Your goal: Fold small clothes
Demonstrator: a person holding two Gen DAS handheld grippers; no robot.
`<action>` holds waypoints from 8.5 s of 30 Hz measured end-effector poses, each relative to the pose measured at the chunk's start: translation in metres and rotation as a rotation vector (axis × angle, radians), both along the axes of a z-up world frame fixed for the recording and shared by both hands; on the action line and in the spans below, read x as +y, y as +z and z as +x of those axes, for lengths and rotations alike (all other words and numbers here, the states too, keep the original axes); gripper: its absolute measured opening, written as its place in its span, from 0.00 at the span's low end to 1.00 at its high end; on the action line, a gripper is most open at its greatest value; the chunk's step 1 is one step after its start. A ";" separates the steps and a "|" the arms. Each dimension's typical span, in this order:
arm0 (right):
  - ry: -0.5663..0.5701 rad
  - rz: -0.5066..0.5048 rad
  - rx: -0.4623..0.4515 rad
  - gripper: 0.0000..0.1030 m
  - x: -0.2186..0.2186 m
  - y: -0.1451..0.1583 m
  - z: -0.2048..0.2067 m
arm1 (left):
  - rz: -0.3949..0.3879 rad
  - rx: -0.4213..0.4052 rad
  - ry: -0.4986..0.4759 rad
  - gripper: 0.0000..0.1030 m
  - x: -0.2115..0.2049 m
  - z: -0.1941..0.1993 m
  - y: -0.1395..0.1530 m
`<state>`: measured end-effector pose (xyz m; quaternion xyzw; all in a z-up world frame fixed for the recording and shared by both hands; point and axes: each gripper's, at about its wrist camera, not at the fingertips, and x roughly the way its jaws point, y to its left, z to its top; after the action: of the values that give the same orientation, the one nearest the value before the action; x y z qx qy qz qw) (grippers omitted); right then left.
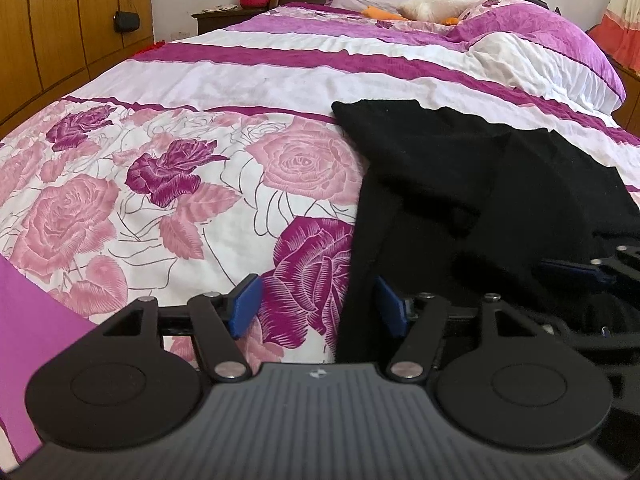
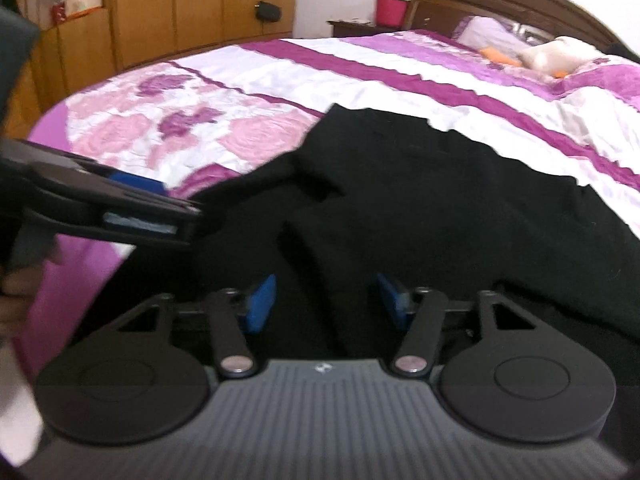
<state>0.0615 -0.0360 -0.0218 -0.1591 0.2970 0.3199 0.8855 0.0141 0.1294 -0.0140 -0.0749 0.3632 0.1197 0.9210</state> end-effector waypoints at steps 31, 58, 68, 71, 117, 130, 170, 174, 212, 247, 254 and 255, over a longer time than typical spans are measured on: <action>-0.585 0.410 0.144 0.13 -0.174 0.015 0.088 | -0.024 -0.073 -0.055 0.68 -0.027 0.033 0.019; -0.492 0.485 0.045 0.08 -0.191 0.043 0.121 | 0.064 -0.046 0.021 0.71 -0.051 0.081 -0.012; -0.559 0.395 0.008 0.08 -0.211 0.055 0.158 | 0.062 -0.048 0.039 0.71 -0.049 0.080 -0.015; -0.601 0.339 0.078 0.09 -0.211 0.024 0.171 | 0.064 -0.050 0.035 0.71 -0.049 0.079 -0.015; -0.537 0.321 0.106 0.31 -0.235 0.038 0.016 | 0.099 -0.075 -0.094 0.77 -0.057 0.002 0.033; -0.515 0.333 0.172 0.31 -0.238 0.028 -0.074 | 0.068 -0.044 -0.103 0.77 -0.064 -0.095 0.031; -0.603 0.243 0.251 0.62 -0.224 -0.034 -0.118 | 0.002 0.071 -0.127 0.78 -0.082 -0.129 -0.041; -0.585 0.214 0.280 0.61 -0.226 -0.042 -0.120 | 0.000 0.079 -0.128 0.78 -0.082 -0.129 -0.042; -0.499 0.426 0.314 0.09 -0.257 -0.038 -0.136 | -0.172 0.056 -0.243 0.58 -0.077 -0.141 -0.054; -0.470 0.811 -0.024 0.09 -0.281 0.068 -0.109 | -0.448 -0.330 -0.158 0.07 -0.050 -0.122 0.075; -0.475 0.839 -0.076 0.09 -0.277 0.086 -0.066 | -0.441 -0.399 -0.094 0.07 -0.046 -0.079 0.110; -0.476 0.837 -0.084 0.09 -0.276 0.088 -0.060 | -0.438 -0.404 -0.086 0.07 -0.047 -0.072 0.113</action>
<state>0.0020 -0.3120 0.0665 0.2707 0.1350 0.1939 0.9332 -0.0580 0.0827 0.0987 -0.2789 0.1924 -0.0179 0.9407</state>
